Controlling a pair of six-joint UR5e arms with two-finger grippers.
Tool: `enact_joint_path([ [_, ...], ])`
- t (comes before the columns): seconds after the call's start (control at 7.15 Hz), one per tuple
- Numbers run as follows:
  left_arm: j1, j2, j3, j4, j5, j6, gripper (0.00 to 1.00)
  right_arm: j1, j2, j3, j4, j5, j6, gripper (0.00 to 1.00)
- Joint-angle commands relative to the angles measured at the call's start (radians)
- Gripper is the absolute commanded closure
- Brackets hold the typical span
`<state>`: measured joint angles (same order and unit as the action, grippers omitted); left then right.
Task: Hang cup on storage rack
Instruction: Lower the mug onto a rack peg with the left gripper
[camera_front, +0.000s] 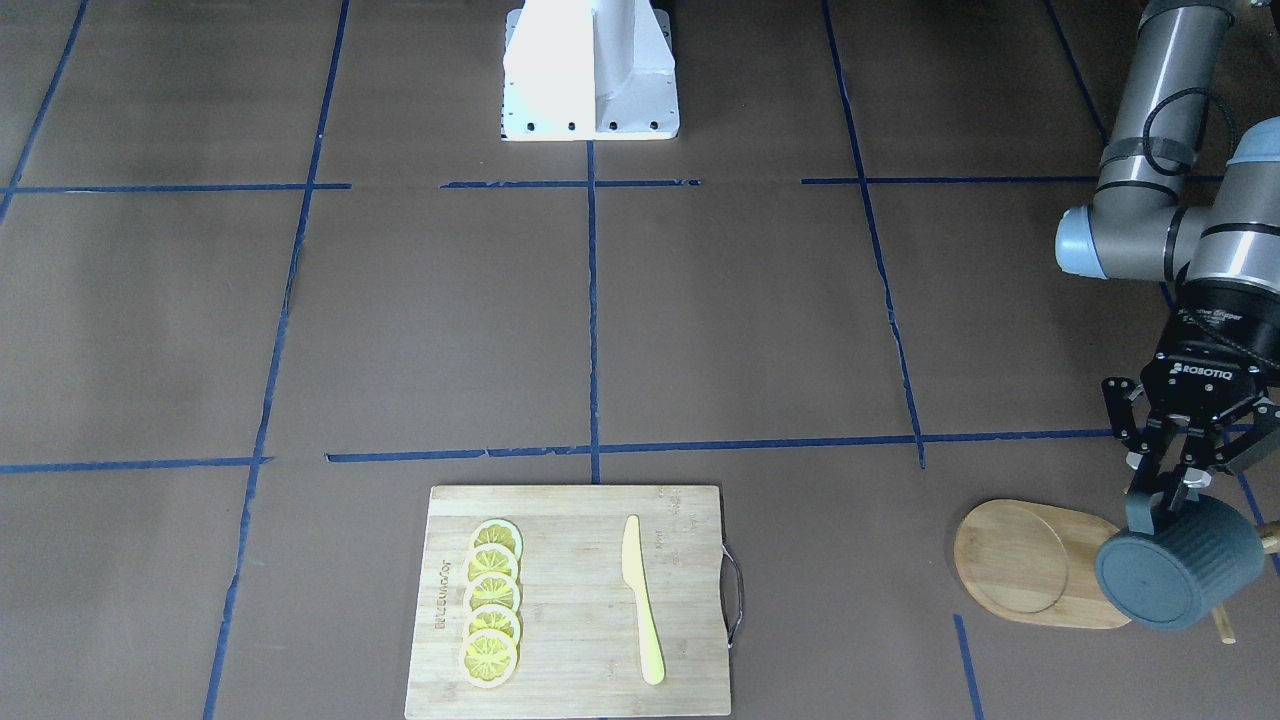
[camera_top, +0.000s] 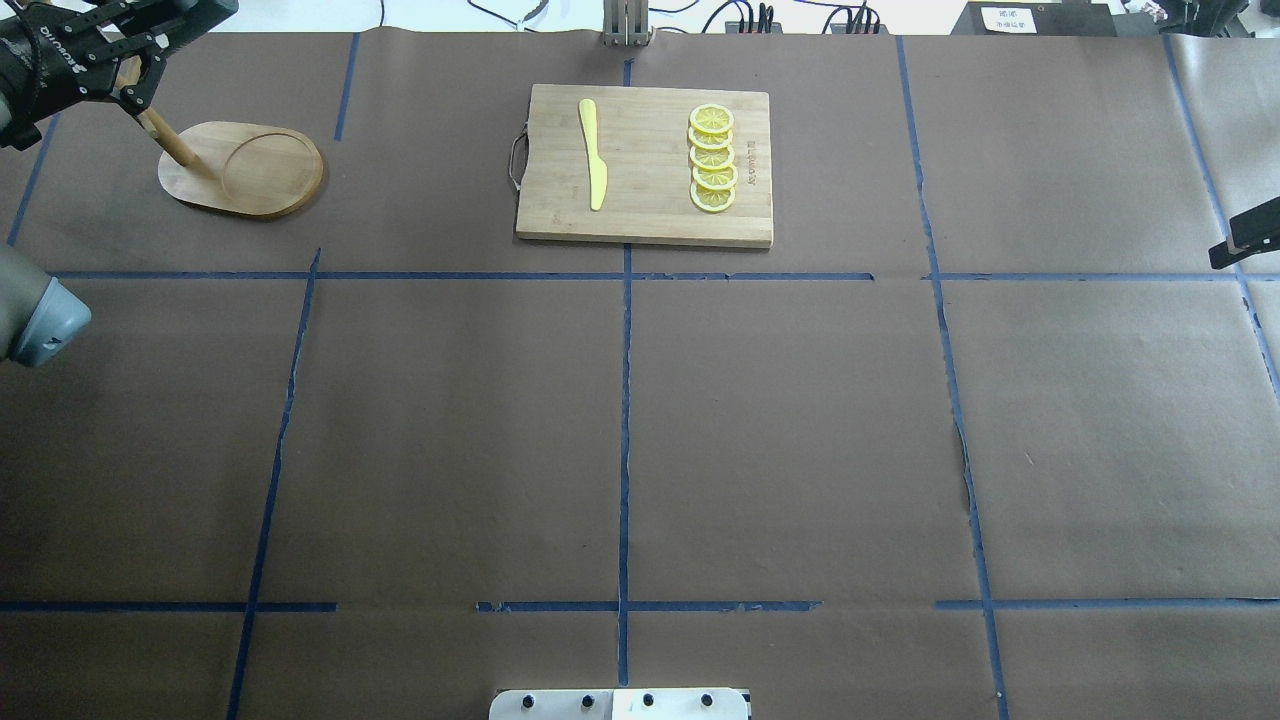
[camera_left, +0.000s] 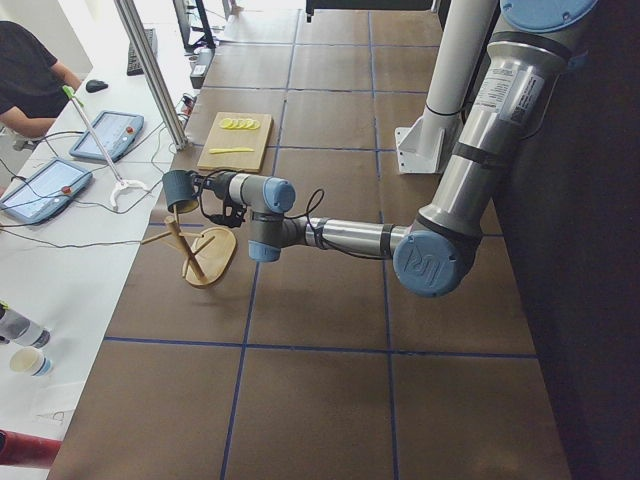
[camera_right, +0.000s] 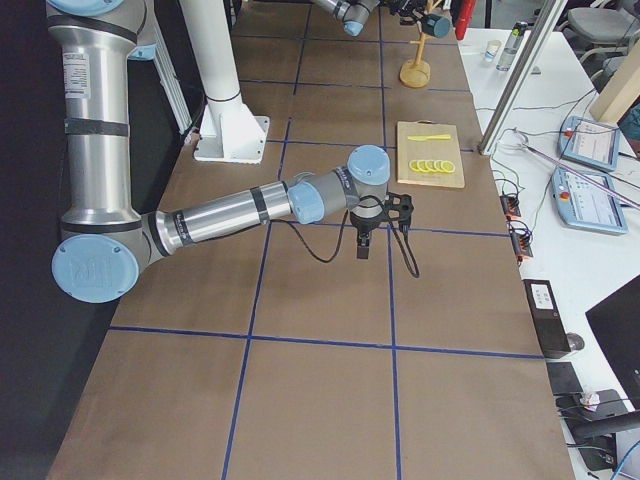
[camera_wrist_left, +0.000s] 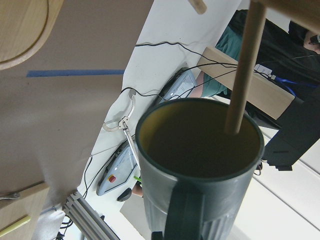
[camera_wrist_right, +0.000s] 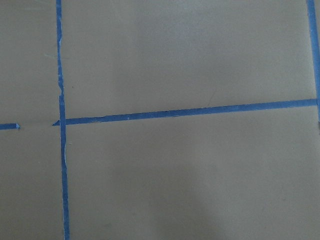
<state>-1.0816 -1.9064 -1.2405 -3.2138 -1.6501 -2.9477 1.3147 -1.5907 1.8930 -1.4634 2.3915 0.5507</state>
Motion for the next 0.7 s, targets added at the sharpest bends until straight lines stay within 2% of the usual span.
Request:
enact_joint_path([
  [0.0, -0.017, 0.012, 0.010, -0.003, -0.025, -0.002, 0.98, 0.000, 0.000, 0.000, 0.002, 0.000, 0.000, 0.00],
  [0.56, -0.017, 0.052, 0.016, -0.037, -0.028, -0.002, 0.94, 0.000, 0.000, 0.001, 0.002, 0.000, 0.000, 0.00],
])
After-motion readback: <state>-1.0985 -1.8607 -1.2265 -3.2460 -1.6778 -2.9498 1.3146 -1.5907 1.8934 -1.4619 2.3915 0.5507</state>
